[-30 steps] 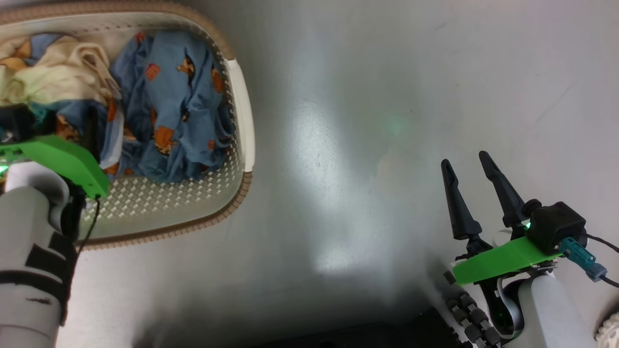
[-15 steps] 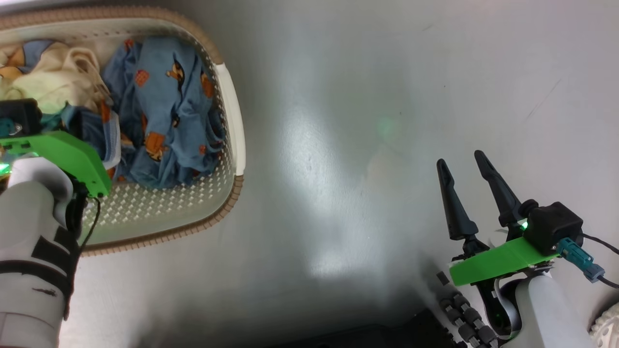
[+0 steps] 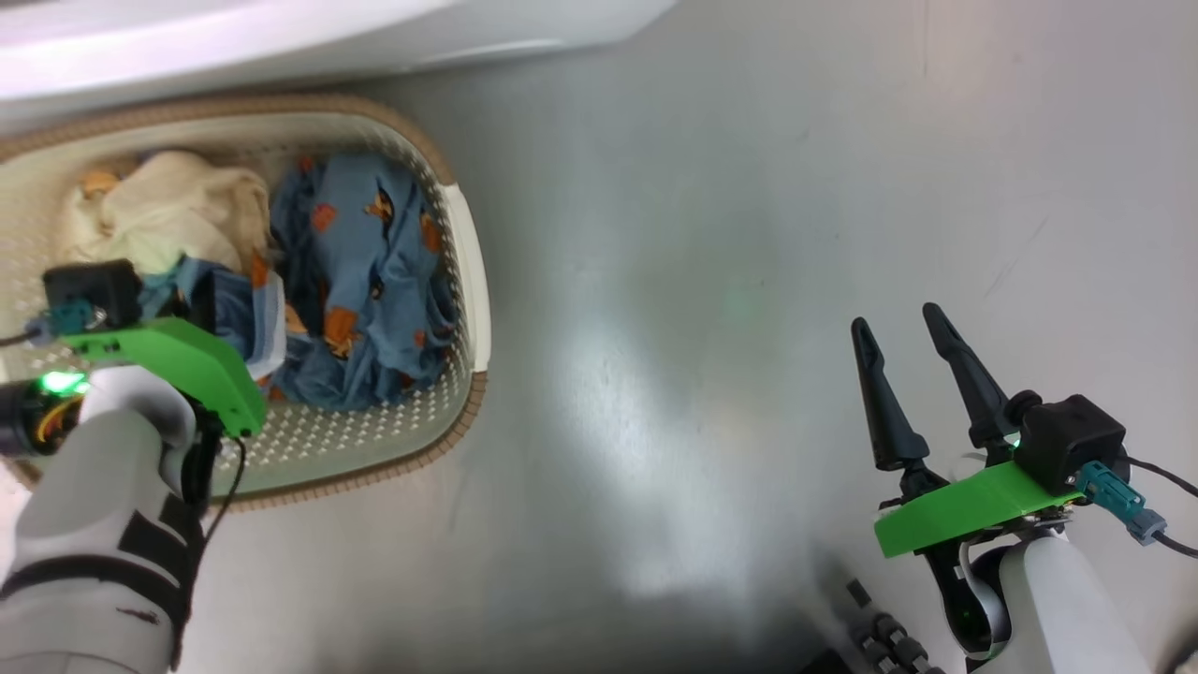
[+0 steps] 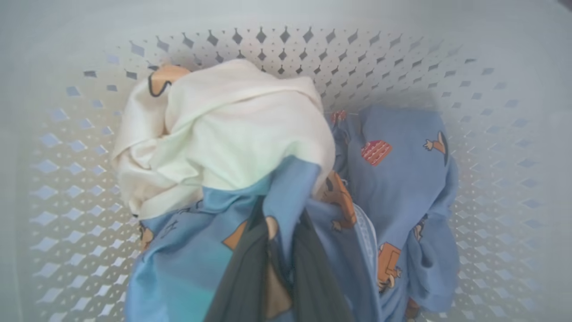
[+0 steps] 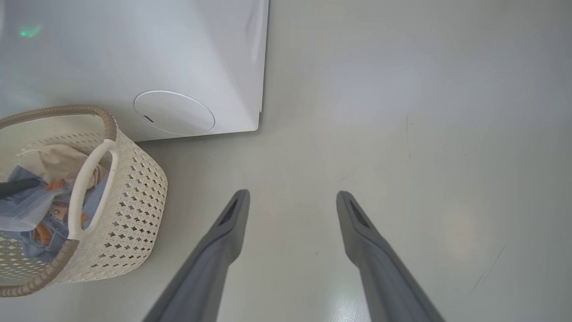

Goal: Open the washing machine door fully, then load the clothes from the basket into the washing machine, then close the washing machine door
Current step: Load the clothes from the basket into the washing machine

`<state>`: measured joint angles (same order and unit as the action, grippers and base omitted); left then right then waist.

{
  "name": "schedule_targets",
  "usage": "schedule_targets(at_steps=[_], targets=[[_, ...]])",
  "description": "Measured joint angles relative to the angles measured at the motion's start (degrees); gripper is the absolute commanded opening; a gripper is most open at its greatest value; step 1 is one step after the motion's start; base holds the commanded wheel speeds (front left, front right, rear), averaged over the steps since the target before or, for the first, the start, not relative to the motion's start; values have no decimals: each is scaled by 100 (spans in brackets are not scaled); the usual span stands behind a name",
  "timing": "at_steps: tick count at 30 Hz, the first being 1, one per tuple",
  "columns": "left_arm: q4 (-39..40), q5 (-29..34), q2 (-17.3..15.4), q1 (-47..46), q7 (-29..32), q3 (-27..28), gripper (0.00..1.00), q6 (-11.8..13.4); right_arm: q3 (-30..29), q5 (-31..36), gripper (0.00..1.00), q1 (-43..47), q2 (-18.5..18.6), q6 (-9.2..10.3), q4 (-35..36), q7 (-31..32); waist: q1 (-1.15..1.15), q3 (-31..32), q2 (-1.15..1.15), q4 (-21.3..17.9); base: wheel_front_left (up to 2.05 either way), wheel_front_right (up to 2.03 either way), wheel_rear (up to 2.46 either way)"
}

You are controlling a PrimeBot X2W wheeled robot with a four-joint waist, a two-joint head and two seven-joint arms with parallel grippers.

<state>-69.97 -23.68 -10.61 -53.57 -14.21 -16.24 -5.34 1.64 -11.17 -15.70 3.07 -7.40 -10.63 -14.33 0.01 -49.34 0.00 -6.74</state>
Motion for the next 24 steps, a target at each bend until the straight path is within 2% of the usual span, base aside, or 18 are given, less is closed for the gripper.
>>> schedule_targets(at_steps=[4,24], targets=[[290,-29,44,269,-1,20,0,-43,-63,13,100,-1,0,0,-78,-16,0,283,0,49,0,0,0],[3033,175,325,2801,-19,628,0,-53,-252,142,100,396,16,0,-500,-16,-1,2105,0,423,0,0,0]])
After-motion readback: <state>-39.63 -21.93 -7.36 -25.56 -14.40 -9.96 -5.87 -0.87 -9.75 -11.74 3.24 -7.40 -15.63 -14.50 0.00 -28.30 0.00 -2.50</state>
